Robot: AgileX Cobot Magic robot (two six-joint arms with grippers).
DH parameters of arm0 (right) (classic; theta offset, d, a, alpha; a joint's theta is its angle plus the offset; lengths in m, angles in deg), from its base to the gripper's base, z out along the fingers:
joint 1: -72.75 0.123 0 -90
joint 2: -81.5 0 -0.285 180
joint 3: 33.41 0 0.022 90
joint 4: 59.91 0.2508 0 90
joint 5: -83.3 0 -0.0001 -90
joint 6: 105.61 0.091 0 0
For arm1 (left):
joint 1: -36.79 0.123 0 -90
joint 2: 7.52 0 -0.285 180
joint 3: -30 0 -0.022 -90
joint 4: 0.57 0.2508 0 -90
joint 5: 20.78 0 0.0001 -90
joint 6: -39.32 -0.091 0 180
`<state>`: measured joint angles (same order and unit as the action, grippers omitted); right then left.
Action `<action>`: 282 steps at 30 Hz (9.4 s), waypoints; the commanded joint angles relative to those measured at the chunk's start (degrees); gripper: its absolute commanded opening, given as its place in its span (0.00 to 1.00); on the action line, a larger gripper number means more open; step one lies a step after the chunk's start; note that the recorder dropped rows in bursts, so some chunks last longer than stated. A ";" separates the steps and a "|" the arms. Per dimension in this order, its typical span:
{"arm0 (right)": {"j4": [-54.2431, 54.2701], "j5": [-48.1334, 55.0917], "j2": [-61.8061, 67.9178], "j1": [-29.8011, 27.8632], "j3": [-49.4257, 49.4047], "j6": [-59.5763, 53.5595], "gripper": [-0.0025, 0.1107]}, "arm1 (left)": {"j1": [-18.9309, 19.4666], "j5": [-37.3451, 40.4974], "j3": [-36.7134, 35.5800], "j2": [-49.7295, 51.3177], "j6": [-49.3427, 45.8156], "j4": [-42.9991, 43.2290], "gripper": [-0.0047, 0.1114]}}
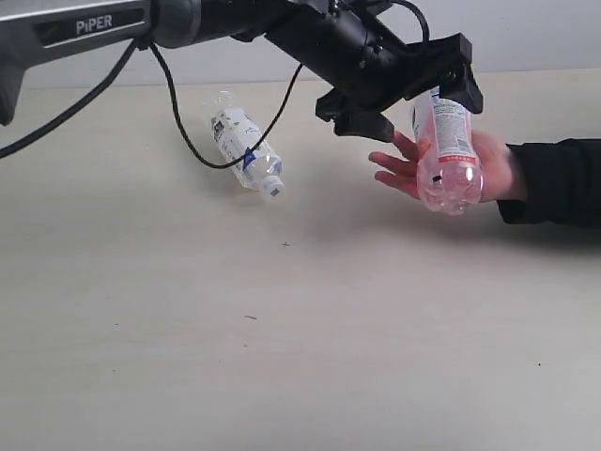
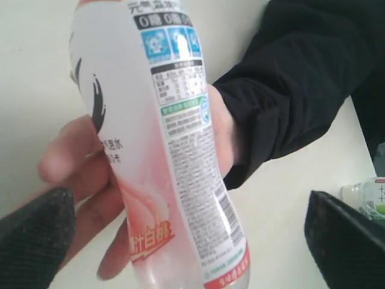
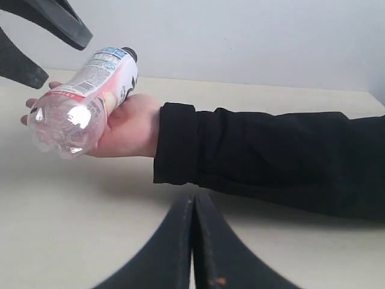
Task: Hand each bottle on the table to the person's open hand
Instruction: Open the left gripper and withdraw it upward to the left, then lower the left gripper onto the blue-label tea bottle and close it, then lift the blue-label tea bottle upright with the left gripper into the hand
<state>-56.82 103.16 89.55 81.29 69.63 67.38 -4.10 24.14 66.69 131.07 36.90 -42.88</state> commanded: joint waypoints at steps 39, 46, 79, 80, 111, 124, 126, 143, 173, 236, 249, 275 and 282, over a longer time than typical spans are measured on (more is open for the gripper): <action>-0.07 -0.30 -0.27 -0.20 -0.26 -0.34 0.02 | 22.68 24.29 -20.89 -23.43 -50.60 -9.74 0.06; -0.18 -0.30 -0.27 -0.20 -0.26 -0.34 0.02 | 21.61 18.80 -21.23 -27.45 -46.01 -2.65 0.04; -0.18 -0.30 -0.27 -0.20 -0.26 -0.34 0.02 | 20.86 13.18 -22.63 -27.51 -43.88 -1.01 0.04; -0.18 -0.30 -0.27 -0.20 -0.26 -0.34 0.02 | 20.86 13.18 -22.63 -27.51 -43.88 -1.01 0.04; -0.19 -0.19 -0.27 -0.20 -0.26 -0.34 0.02 | 20.86 3.40 -22.63 -27.41 -54.91 -1.14 0.04; -0.19 -0.19 -0.27 -0.20 -0.26 -0.34 0.02 | 20.86 -7.74 -17.83 -25.05 -53.75 19.62 0.04; -0.19 -0.19 -0.27 -0.20 -0.26 -0.34 0.02 | 20.86 -7.29 -16.22 -23.56 -49.44 25.64 0.04; -0.19 -0.19 -0.27 -0.20 -0.26 -0.34 0.02 | 20.86 1.46 -5.10 -11.16 -89.36 36.22 0.04; -0.19 -0.19 -0.27 -0.20 -0.26 -0.34 0.02 | 15.62 5.11 2.72 1.84 -117.73 35.31 0.93; -0.19 -0.19 -0.27 -0.20 -0.26 -0.34 0.02 | 10.87 15.16 -3.39 -6.52 -85.44 41.75 0.04; -0.19 -0.19 -0.27 -0.20 -0.26 -0.34 0.02 | 2.65 18.27 -3.29 -10.52 -45.00 41.62 0.04; -0.19 -0.19 -0.27 -0.20 -0.26 -0.34 0.02 | -7.74 5.05 -3.29 -9.76 15.36 29.34 0.04; -0.19 -0.19 -0.27 -0.20 -0.26 -0.34 0.02 | -7.63 -3.05 -3.29 -6.35 14.84 10.63 0.04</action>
<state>-56.82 103.16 89.55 81.29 69.63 67.38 -11.61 25.19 63.42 123.37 51.53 -25.76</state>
